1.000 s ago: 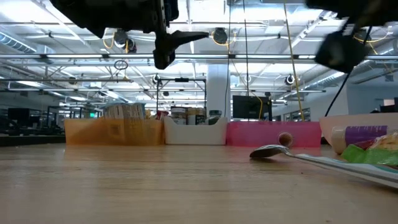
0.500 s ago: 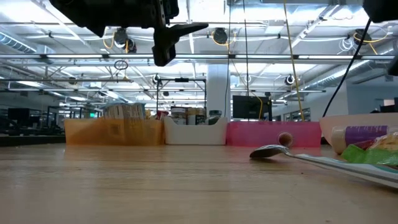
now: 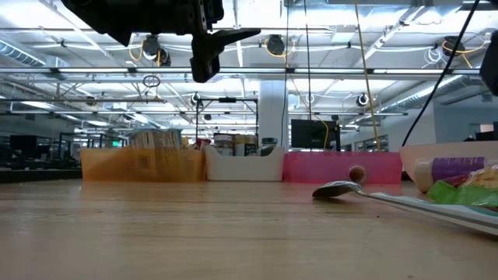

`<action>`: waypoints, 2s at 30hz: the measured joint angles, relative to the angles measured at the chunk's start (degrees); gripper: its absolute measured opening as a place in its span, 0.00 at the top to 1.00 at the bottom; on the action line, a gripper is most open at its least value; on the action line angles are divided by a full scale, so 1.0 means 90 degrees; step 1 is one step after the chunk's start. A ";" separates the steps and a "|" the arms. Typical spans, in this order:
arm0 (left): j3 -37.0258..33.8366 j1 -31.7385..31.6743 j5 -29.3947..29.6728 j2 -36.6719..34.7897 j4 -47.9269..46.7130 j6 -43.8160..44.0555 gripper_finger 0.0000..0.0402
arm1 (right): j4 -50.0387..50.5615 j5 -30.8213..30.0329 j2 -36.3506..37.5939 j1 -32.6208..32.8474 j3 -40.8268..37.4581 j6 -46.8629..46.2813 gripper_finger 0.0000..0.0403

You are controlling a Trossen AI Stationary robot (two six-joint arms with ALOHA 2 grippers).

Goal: Pick & Place Food Item
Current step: Put the green noodle pack into the orange bin

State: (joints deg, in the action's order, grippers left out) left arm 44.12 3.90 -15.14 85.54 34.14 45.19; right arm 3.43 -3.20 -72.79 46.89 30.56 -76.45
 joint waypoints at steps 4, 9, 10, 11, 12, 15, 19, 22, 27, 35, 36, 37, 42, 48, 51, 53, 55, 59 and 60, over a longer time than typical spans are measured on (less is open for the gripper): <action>0.0000 0.0000 0.0000 0.0000 -0.0001 -0.0001 0.43 | -0.0259 -0.0141 0.0000 -0.0079 -0.0280 -0.0100 0.21; 0.0000 -0.0005 0.0071 0.0000 -0.0006 -0.0123 0.43 | -0.0304 -0.0136 0.0010 -0.0183 -0.0391 -0.0009 0.21; 0.0000 -0.0007 0.0105 0.0000 -0.0006 -0.0137 0.43 | -0.0307 -0.0132 0.0010 -0.0216 -0.0402 0.0069 0.21; 0.0000 -0.0008 0.0165 0.0000 -0.0006 -0.0148 0.43 | -0.0307 -0.0127 0.0010 -0.0252 -0.0415 0.0127 0.22; 0.0000 -0.0012 0.0216 0.0000 -0.0006 -0.0155 0.43 | -0.0306 -0.0113 0.0012 -0.0293 -0.0425 0.0179 0.22; 0.0000 -0.0012 0.0362 0.0000 -0.0008 -0.0222 0.43 | -0.0316 -0.0055 0.0010 -0.0387 -0.0429 0.0420 0.27; 0.0000 -0.0012 0.0480 -0.0002 -0.0008 -0.0310 0.43 | -0.0358 0.0038 0.0002 -0.0567 -0.0437 0.0744 0.37; 0.0000 -0.0026 0.0544 -0.0002 -0.0008 -0.0329 0.43 | -0.0386 0.0190 0.0000 -0.0702 -0.0437 0.0940 0.46; 0.0000 -0.0113 0.0522 -0.0002 -0.0008 -0.0318 0.43 | -0.0359 0.0549 -0.0004 -0.0897 -0.0438 0.1190 0.61; 0.0000 -0.0153 0.0517 -0.0002 -0.0006 -0.0321 0.43 | -0.0642 0.0719 -0.0005 -0.1108 -0.0439 0.1288 0.85; 0.0000 -0.0153 0.0517 -0.0002 -0.0006 -0.0321 0.43 | -0.0741 0.0719 -0.0005 -0.1137 -0.0437 0.1290 0.89; 0.0000 -0.0153 0.0517 -0.0002 -0.0006 -0.0324 0.43 | -0.0829 0.0723 -0.0005 -0.1174 -0.0437 0.1290 0.92; 0.0000 -0.0165 0.0494 -0.0002 0.0027 -0.0323 0.43 | -0.1372 0.0723 0.0012 -0.1346 -0.0437 0.1302 0.98; 0.0000 -0.0182 0.0203 -0.0002 0.0340 -0.0313 0.43 | -0.1891 0.0726 0.0118 -0.1640 -0.0437 0.1443 1.00; 0.0018 -0.0182 0.0152 -0.0005 0.0362 -0.0334 0.43 | -0.1965 0.0721 0.0323 -0.1861 -0.0437 0.1646 1.00; 0.0095 -0.0182 0.0073 -0.0005 0.0281 -0.0465 0.43 | -0.1985 0.0723 0.0529 -0.2035 -0.0437 0.1794 1.00; 0.0275 -0.0182 0.0017 -0.0005 0.0018 -0.0621 0.43 | -0.1972 0.0721 0.0742 -0.2231 -0.0437 0.1975 1.00; 0.0943 -0.0182 0.0006 -0.0005 -0.1410 -0.1302 0.43 | -0.1968 0.0721 0.1142 -0.2653 -0.0437 0.2404 1.00; 0.1167 -0.0182 0.0007 -0.0005 -0.1826 -0.1534 0.43 | -0.1938 0.0719 0.1214 -0.2767 -0.0437 0.2493 1.00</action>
State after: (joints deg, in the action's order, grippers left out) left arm 54.62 2.26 -15.07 85.49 17.70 31.39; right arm -14.01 3.27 -61.87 21.99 26.63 -54.01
